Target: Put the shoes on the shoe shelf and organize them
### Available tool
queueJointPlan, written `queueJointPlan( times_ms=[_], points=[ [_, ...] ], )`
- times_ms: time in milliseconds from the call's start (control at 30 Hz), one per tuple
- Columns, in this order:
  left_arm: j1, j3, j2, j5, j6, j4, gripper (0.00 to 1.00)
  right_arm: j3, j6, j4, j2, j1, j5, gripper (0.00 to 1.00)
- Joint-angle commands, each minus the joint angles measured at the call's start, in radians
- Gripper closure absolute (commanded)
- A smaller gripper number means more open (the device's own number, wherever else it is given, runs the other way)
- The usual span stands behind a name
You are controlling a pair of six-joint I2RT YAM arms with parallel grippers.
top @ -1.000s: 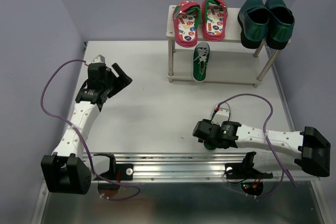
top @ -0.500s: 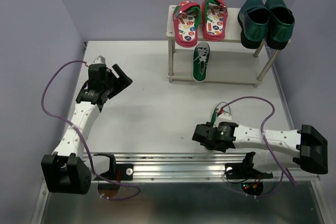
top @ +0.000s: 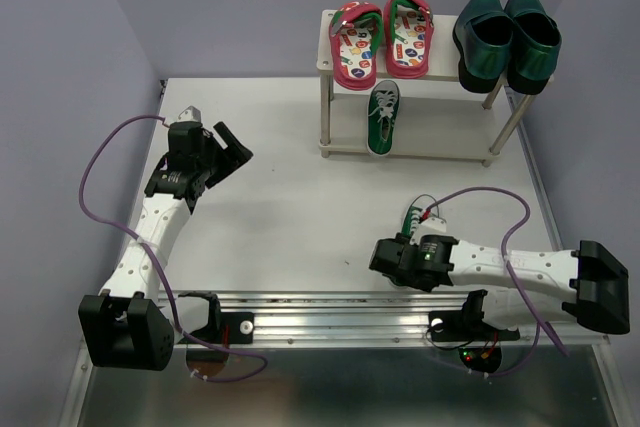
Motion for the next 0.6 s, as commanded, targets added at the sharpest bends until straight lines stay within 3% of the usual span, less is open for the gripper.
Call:
queueJointPlan(
  times_ms=[0, 233, 467, 567],
  points=[
    [-0.001, -0.015, -0.008, 0.009, 0.003, 0.041, 0.16, 0.050, 0.064, -0.120, -0.039, 0.011, 0.105, 0.30],
    [0.001, -0.019, -0.011, 0.010, 0.002, 0.043, 0.15, 0.148, 0.013, -0.166, -0.141, 0.011, 0.168, 0.28],
    [-0.001, -0.027, -0.013, 0.010, 0.000, 0.044, 0.15, 0.197, -0.054, -0.132, -0.098, 0.011, 0.158, 0.20],
    [0.001, -0.027, -0.011, 0.009, 0.000, 0.046, 0.16, 0.184, -0.092, -0.101, -0.066, 0.011, 0.124, 0.12]
  ],
)
